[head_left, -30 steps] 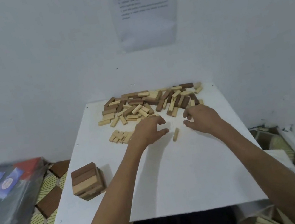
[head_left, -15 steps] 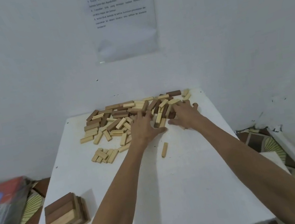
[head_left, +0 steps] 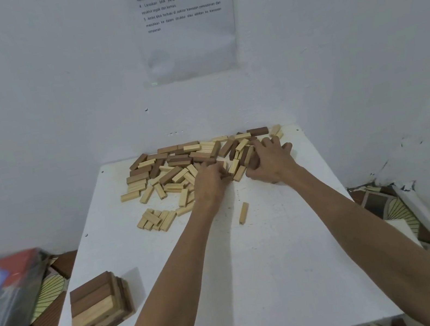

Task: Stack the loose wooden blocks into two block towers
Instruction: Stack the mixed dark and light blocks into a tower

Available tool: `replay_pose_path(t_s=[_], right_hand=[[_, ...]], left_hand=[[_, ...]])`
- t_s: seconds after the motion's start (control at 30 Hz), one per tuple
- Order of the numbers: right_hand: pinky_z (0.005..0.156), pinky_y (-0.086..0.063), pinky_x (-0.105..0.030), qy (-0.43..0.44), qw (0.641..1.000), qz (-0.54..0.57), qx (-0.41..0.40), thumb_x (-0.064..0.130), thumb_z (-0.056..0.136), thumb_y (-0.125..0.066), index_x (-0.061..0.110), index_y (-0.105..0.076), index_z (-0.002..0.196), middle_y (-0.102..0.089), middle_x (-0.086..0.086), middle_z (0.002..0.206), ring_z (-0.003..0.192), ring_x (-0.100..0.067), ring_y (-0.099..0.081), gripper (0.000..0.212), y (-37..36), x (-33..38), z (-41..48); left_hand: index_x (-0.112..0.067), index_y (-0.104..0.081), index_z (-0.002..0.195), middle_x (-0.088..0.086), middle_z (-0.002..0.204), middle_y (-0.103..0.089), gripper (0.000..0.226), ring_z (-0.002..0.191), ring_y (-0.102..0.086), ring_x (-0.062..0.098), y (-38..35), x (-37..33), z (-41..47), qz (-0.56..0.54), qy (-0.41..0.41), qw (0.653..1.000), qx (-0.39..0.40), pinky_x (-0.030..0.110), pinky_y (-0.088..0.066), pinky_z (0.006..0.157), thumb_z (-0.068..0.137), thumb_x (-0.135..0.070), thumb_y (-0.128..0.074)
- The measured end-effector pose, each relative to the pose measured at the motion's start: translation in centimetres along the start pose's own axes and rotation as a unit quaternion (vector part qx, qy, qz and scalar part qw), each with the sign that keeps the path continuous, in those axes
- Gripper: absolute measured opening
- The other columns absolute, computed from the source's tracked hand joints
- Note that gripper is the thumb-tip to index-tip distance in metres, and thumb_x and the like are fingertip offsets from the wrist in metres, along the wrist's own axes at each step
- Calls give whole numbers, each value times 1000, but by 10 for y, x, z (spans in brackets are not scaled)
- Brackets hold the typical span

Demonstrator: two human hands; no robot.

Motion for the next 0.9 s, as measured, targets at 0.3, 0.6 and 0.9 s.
replay_pose_path(t_s=[0.3, 0.6, 0.9], right_hand=[[93, -32, -49, 28, 998, -55, 11, 59, 80, -63, 27, -51, 121, -58, -5, 114, 121, -33, -41, 54, 0, 7, 0], [108, -24, -60, 40, 986, -102, 127, 50, 80, -67, 31, -31, 145, -51, -10, 134, 136, -36, -29, 77, -5, 5, 0], [108, -28, -57, 89, 979, -155, 100, 30, 94, -61, 33, -32, 150, -44, -11, 144, 134, -39, -33, 63, -3, 20, 3]], left_hand=[[-11, -71, 102, 8, 101, -70, 14, 99, -63, 27, 6, 1, -5, 44, -4, 999, -24, 45, -54, 87, 88, -7, -73], [-3, -77, 89, 7, 77, -61, 12, 71, -55, 20, 11, 4, -9, 40, -10, 999, 9, 27, -42, 62, 86, 3, -68], [-4, -73, 105, 17, 109, -68, 20, 96, -64, 31, 12, 15, -5, 35, 31, 999, -12, 36, -51, 74, 91, 4, -62]])
Point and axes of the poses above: each hand's wrist, its own z-axis towards the middle knuckle, its own y-axis out of the back of the hand, x = y × z, the point moved 8 cm from there along z, towards the middle knuckle
